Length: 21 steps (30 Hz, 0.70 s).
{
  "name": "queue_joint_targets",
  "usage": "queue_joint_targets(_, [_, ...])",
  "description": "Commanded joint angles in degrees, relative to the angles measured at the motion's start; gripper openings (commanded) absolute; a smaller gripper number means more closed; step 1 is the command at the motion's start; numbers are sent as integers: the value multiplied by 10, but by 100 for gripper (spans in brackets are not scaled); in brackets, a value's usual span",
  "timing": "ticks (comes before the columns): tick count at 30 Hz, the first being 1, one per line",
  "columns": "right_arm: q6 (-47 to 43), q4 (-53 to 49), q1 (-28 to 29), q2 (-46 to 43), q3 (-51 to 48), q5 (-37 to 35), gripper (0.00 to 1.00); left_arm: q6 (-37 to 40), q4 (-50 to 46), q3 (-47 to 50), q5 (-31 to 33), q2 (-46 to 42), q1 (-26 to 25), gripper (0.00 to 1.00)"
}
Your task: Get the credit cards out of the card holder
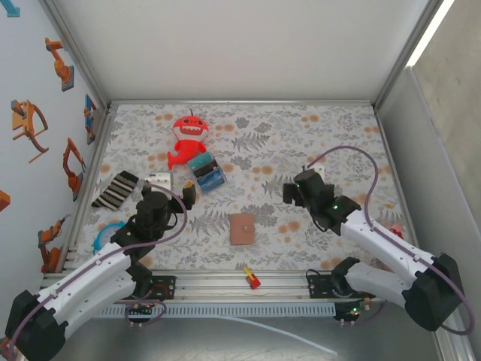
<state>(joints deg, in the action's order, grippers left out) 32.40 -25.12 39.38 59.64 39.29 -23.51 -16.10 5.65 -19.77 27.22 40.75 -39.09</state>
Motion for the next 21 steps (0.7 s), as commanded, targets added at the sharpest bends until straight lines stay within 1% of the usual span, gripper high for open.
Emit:
queue_joint_targets(1, [93, -50, 49, 29, 16, 5, 98, -63, -26, 15, -23, -22, -3, 97])
queue_joint_targets(3, [112, -51, 74, 55, 29, 25, 97, -84, -45, 19, -24, -35, -4, 97])
queue_joint_targets(5, [126, -49, 95, 77, 43, 42, 96, -107, -71, 20, -10, -52, -3, 97])
queue_joint_targets(7, [143, -39, 111, 97, 52, 62, 94, -127, -95, 24, 7, -75, -3, 97])
queue_joint_targets(11, [185, -21, 129, 135, 64, 91, 91, -149, -110, 32, 23, -115, -2, 97])
queue_joint_targets(14, [212, -20, 149, 162, 81, 100, 92, -171, -128, 33, 64, -140, -3, 97])
queue_joint_targets(17, [245, -19, 166, 188, 93, 118, 94, -181, -142, 36, 102, -162, -1, 97])
queue_joint_targets(21, [272, 19, 180, 220, 92, 156, 94, -189, -170, 33, 120, -185, 8, 97])
